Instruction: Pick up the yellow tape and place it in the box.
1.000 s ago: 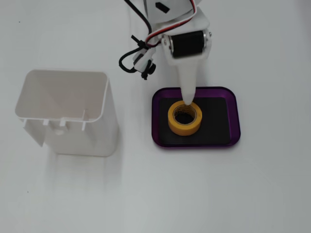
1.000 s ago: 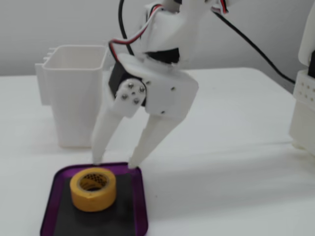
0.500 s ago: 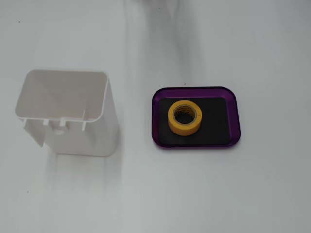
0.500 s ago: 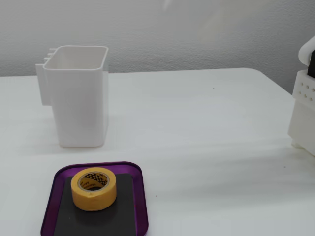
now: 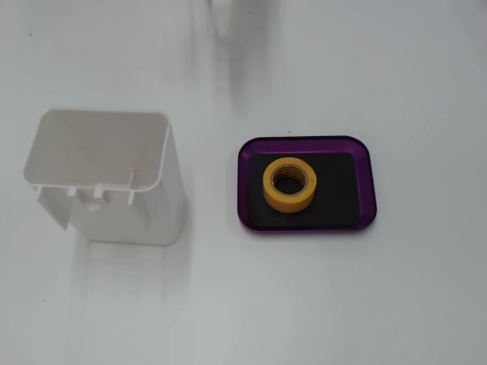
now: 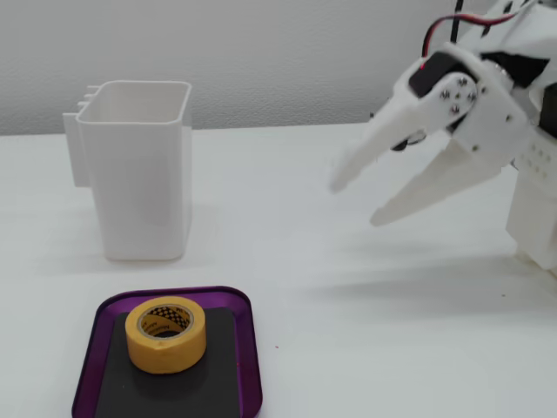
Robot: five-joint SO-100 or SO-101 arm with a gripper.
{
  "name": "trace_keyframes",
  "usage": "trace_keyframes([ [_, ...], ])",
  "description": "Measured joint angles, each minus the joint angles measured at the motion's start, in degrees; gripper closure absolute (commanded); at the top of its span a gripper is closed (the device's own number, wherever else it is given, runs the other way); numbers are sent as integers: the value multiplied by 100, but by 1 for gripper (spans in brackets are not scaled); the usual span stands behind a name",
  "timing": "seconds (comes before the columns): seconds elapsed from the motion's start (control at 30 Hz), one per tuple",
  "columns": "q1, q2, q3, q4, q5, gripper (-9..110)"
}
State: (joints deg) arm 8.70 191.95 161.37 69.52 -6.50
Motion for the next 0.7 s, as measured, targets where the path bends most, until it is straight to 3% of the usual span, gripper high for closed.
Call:
trace_keyframes([
  [0.2,35,9,976,158,316,87],
  [0.5,35,9,1134,176,940,88],
  [0.63,35,9,1134,176,940,103],
  [0.7,35,9,1134,176,940,101],
])
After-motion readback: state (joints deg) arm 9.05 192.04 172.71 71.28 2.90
